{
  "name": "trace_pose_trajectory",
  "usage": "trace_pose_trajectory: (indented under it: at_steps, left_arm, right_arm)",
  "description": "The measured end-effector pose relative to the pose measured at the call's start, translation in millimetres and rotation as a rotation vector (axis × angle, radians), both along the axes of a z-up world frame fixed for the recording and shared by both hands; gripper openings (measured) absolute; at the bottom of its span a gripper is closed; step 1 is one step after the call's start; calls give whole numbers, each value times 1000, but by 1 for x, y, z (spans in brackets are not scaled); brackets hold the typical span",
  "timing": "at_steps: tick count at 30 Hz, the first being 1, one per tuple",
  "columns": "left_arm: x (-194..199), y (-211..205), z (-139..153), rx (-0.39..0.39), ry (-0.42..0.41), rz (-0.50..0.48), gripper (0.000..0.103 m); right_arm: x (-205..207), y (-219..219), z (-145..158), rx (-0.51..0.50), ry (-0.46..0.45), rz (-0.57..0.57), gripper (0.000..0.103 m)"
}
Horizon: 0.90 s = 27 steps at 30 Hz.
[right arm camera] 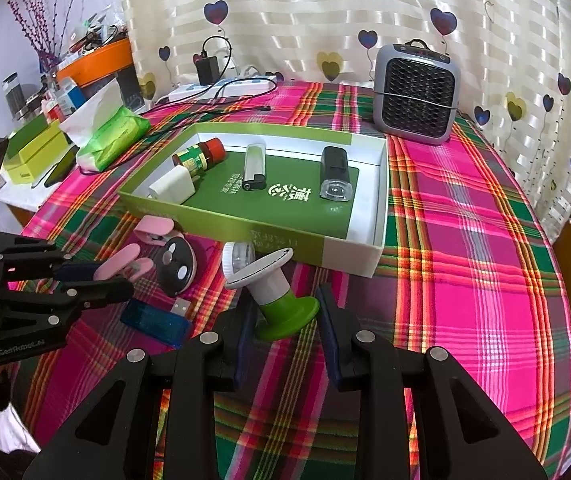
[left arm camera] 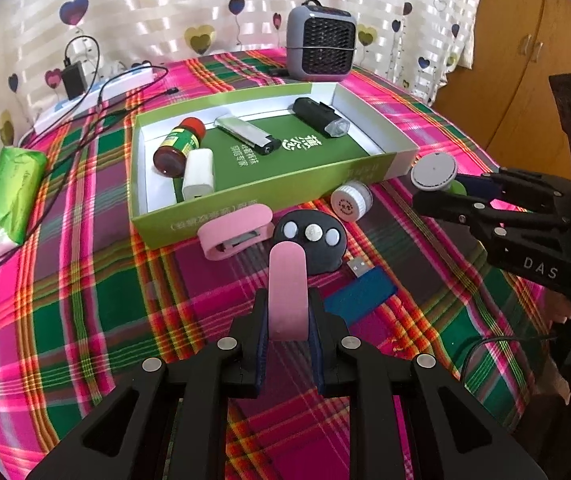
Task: Organize rigid objects
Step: 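Lift the pink clip with the left tool while the right tool lifts the roller, then carry the pink clip with the left tool while the right tool carries the roller into the box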
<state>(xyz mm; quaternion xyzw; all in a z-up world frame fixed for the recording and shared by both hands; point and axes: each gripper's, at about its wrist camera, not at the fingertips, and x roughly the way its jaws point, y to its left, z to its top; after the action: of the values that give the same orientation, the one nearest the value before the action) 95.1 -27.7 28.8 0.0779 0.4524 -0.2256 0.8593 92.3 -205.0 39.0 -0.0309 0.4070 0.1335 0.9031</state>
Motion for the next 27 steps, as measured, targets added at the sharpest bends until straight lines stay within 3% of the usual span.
trace_pose_trajectory:
  at_steps: [14,27]
  left_arm:
    - [12,2,21,-44,-44,22,17]
    - [55,-12,28,-92,-55,39,17]
  right_arm:
    - [9,3,17,-3,-29,6,31]
    - [52,10,34,7,-51,20,31]
